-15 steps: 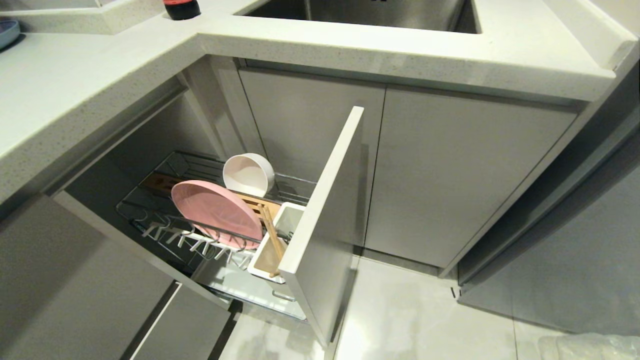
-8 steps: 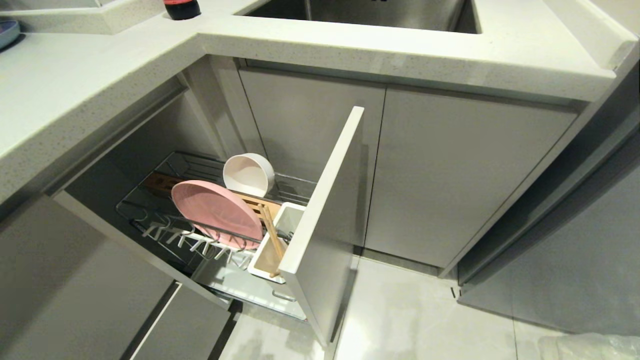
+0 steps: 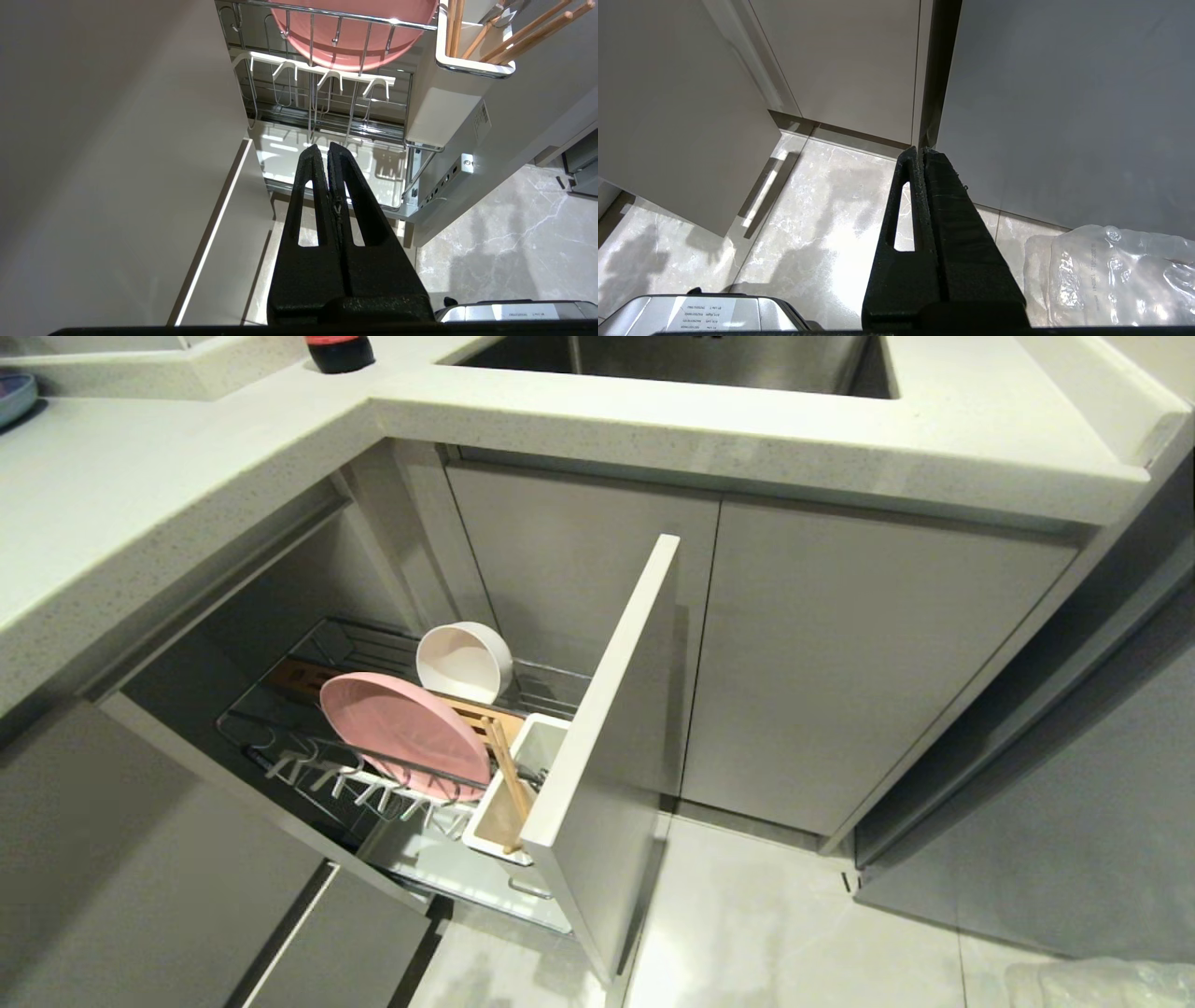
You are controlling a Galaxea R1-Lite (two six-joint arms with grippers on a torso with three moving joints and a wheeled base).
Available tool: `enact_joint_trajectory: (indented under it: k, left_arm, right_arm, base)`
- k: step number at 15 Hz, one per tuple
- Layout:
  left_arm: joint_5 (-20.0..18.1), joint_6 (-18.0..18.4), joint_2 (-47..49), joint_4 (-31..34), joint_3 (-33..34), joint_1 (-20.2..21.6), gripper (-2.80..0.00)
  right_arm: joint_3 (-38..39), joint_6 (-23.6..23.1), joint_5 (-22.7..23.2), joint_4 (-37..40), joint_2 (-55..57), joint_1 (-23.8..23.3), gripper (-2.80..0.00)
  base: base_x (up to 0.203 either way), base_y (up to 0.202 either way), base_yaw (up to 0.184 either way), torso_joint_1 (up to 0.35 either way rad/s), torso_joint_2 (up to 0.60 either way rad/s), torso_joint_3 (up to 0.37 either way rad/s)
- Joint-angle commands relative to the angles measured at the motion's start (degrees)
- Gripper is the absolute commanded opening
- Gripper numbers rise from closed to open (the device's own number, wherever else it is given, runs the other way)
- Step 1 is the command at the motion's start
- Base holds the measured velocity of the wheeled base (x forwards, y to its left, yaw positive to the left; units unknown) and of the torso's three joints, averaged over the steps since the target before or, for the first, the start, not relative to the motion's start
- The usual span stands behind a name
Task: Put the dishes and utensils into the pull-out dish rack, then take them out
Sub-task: Take the plate out of the cupboard
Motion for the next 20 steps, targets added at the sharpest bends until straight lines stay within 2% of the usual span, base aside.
enact_joint_trajectory:
  k: [1, 3, 6, 20]
  left_arm:
    - [0.07, -0.04, 0.01, -0.05, 0.00, 0.00, -2.80]
    - [0.07, -0.30, 0.01, -0.05, 0.00, 0.00, -2.80]
    - [0.32, -3.70, 0.01, -0.22, 0.08, 0.00, -2.80]
    - [0.34, -3.73, 0.01, -0.22, 0.09, 0.00, -2.80]
  right_arm:
    - [0.01, -0.05, 0.04, -0.01, 0.00, 0.02, -2.80]
    - [0.01, -0.05, 0.04, -0.01, -0.04, 0.02, -2.80]
    - [0.01, -0.05, 0.04, -0.01, 0.05, 0.02, -2.80]
    - [0.01, -0.05, 0.04, -0.01, -0.04, 0.02, -2.80]
  base:
    - [0.000, 0.000, 0.000, 0.000, 0.00, 0.000]
    - [0.000, 0.000, 0.000, 0.000, 0.00, 0.000]
    - [0.000, 0.000, 0.000, 0.000, 0.00, 0.000]
    - [0.000, 0.000, 0.000, 0.000, 0.00, 0.000]
